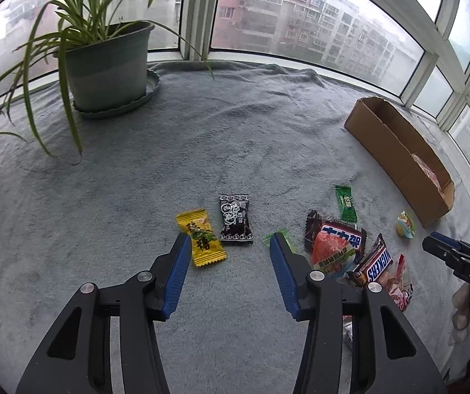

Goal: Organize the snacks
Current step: 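Grasp the green jelly cup with the right gripper while the left grasps the black candy, then carry the jelly cup and black candy into the box and release both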

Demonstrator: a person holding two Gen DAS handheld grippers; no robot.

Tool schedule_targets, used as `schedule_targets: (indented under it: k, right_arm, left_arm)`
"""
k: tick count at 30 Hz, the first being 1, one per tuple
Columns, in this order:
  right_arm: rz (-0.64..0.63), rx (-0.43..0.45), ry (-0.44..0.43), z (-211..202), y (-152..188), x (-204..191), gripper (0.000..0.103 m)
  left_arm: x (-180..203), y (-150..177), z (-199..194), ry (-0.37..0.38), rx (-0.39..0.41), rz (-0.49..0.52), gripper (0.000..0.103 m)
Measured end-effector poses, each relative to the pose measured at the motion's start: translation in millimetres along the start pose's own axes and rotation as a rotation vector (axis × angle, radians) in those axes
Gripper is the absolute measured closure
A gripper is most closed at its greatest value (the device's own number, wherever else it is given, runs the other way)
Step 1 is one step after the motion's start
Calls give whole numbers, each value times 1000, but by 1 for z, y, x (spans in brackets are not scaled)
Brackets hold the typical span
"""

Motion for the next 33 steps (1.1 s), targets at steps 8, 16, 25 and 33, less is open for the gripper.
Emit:
schedule_targets:
  k: [8, 16, 25, 33]
  right_arm:
    - [-32, -31, 53, 24, -13, -3, 44]
    - [-55, -53, 72, 39, -19, -5, 44]
    - [-90, -58, 103, 43, -19, -6, 55]
    - [-92, -46, 68, 40, -20, -9, 62]
  left_arm:
    - [5, -5, 29, 10, -45, 12, 61]
    - [7, -16, 46, -11, -50, 43, 67]
    - [6, -15, 52, -11, -51, 58, 81]
    - [6, -14, 50, -5, -36, 49, 82]
Point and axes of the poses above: each gripper's, at about its wrist camera, not at the fingertips, and z roughly the way its jaws point, x to its right, y to its underside, the point moved 3 cm from there along z, roughly the way its jaws point, and after that the axes turned 12 degrees about -z, right-handed, at the moved point
